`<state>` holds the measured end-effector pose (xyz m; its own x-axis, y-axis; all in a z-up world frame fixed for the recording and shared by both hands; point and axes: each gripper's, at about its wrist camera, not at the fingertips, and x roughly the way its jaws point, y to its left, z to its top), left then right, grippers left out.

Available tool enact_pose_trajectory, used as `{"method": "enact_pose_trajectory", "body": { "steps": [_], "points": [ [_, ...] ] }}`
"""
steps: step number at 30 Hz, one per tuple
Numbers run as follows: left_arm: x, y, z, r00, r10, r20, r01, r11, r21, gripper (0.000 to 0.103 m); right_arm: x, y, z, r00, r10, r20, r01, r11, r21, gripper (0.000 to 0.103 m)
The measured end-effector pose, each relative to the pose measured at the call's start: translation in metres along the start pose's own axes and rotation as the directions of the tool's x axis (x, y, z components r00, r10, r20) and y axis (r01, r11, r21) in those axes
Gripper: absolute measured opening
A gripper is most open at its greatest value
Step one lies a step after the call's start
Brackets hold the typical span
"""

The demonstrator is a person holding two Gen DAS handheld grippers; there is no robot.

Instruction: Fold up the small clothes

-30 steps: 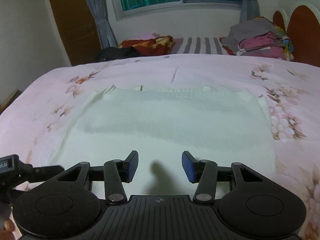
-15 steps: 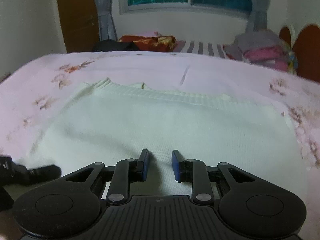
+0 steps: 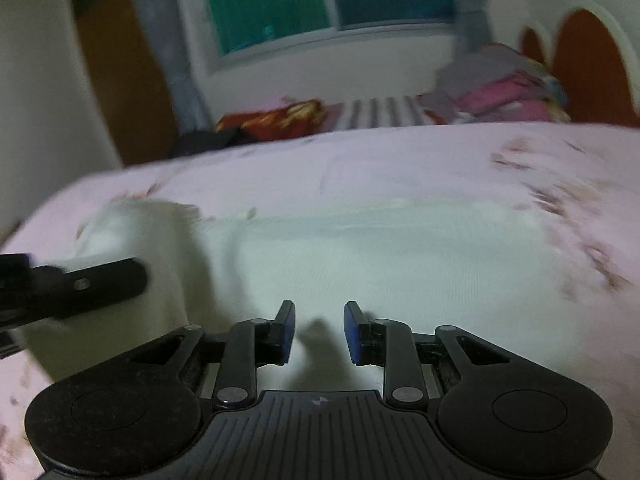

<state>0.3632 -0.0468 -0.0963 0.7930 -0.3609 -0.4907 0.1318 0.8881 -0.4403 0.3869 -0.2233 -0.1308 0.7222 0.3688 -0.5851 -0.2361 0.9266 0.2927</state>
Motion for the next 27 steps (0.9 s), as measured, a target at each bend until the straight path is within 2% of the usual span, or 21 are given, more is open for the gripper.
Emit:
{"method": "enact_pose_trajectory", "body": {
  "steps": [4, 7, 8, 10, 11, 12, 13, 15, 16, 17, 19, 20, 23, 27],
  "points": [
    [0.033, -0.054, -0.02, 0.99, -0.061, -0.129, 0.079, 0.986, 0.144, 0.006, -0.036, -0.047, 0.0, 0.999, -0.041, -0.003, 0.041, 0.996, 0.084, 0.026],
    [0.054, -0.078, -0.05, 0.976, -0.068, -0.208, 0.115, 0.968, 0.223, 0.007, -0.064, -0.083, -0.007, 0.995, -0.099, -0.002, 0.099, 0.987, 0.127, 0.026],
    [0.06, -0.084, -0.061, 0.969, -0.063, -0.24, 0.123, 0.961, 0.246, 0.007, -0.072, -0.094, -0.009, 0.993, -0.116, -0.005, 0.115, 0.982, 0.147, 0.026],
    [0.075, -0.093, -0.079, 0.946, -0.043, -0.321, 0.143, 0.945, 0.294, 0.015, -0.083, -0.115, -0.013, 0.991, -0.133, -0.014, 0.133, 0.972, 0.194, 0.026],
    [0.073, -0.096, -0.086, 0.955, -0.029, -0.294, 0.129, 0.936, 0.327, 0.016, -0.087, -0.123, -0.014, 0.991, -0.136, -0.017, 0.136, 0.968, 0.213, 0.026],
    [0.071, -0.098, -0.088, 0.962, -0.028, -0.272, 0.126, 0.929, 0.349, 0.027, -0.091, -0.128, -0.014, 0.991, -0.134, -0.015, 0.134, 0.964, 0.231, 0.026],
    [0.069, -0.103, -0.09, 0.959, -0.039, -0.281, 0.142, 0.923, 0.357, 0.042, -0.095, -0.133, -0.014, 0.991, -0.131, -0.012, 0.13, 0.961, 0.242, 0.026],
    [0.063, -0.108, -0.091, 0.947, -0.076, -0.314, 0.185, 0.923, 0.337, 0.064, -0.099, -0.138, -0.01, 0.994, -0.114, -0.001, 0.11, 0.96, 0.256, 0.027],
    [0.058, -0.108, -0.092, 0.942, -0.093, -0.322, 0.205, 0.92, 0.333, 0.065, -0.1, -0.139, -0.006, 0.995, -0.099, 0.005, 0.094, 0.96, 0.265, 0.03],
    [0.053, -0.11, -0.093, 0.936, -0.116, -0.333, 0.231, 0.915, 0.332, 0.065, -0.101, -0.14, -0.005, 0.996, -0.089, 0.008, 0.083, 0.958, 0.275, 0.052],
    [0.043, -0.11, -0.093, 0.922, -0.146, -0.358, 0.273, 0.901, 0.338, 0.065, -0.101, -0.144, 0.001, 0.998, -0.052, 0.019, 0.044, 0.951, 0.305, 0.08],
    [0.037, -0.106, -0.091, 0.919, -0.155, -0.363, 0.284, 0.899, 0.334, 0.065, -0.102, -0.145, 0.002, 0.999, -0.026, 0.023, 0.017, 0.95, 0.313, 0.08],
    [0.019, -0.083, -0.078, 0.933, -0.158, -0.323, 0.257, 0.922, 0.291, 0.065, -0.09, -0.146, 0.005, 1.0, 0.008, 0.006, -0.01, 0.936, 0.352, 0.08],
    [0.008, -0.052, -0.047, 0.966, -0.112, -0.233, 0.163, 0.964, 0.211, 0.065, -0.066, -0.156, 0.008, 0.999, 0.042, -0.018, -0.03, 0.898, 0.439, 0.079]
  ]
}}
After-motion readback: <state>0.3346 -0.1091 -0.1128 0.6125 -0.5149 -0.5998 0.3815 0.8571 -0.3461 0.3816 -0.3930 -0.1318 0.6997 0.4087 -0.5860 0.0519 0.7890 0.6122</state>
